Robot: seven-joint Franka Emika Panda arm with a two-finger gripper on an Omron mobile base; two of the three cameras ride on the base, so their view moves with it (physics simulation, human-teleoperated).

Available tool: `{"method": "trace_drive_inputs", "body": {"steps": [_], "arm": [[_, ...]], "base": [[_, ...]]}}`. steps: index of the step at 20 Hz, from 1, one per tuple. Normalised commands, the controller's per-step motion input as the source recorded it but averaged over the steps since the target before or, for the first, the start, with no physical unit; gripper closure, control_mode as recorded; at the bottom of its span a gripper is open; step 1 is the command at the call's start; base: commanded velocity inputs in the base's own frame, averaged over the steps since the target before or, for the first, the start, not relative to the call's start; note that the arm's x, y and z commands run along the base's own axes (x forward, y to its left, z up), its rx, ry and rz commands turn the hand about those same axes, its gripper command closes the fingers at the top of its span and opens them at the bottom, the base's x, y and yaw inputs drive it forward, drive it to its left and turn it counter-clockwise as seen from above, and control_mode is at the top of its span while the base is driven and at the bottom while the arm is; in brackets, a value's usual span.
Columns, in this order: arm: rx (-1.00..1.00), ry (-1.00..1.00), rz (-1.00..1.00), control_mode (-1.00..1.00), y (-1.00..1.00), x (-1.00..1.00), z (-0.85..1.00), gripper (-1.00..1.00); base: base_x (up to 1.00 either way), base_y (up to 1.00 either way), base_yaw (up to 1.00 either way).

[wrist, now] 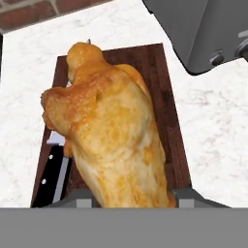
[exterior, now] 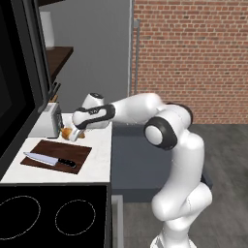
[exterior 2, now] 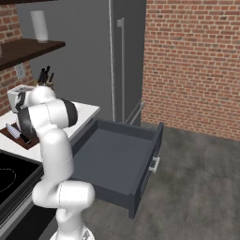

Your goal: Pick up the knife from the drawer and place it on the cutting board. Then place the meat from the plate to the cutting board.

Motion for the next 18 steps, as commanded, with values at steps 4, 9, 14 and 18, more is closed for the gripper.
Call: {"method": "trace_drive_inputs", "body": {"steps": [4,9,14,18], "arm": [[-0.02,0.00,0.01,-1.00,0.26,0.05,-0.38,1.00],[-0.01,0.00,0.01,-1.00,0.25,0.00,-0.26,1.00],[-0.01,0.04,0.00,-1.00,0.29,0.07,-0.25,1.00],[-0.01,0.04,0.00,-1.00,0.37,0.08,-0.40,1.00]], "base": [[0.00,0.00,0.00],[0.00,0.00,0.00],[0.00,0.00,0.00],[0.00,0.00,0.00]]}}
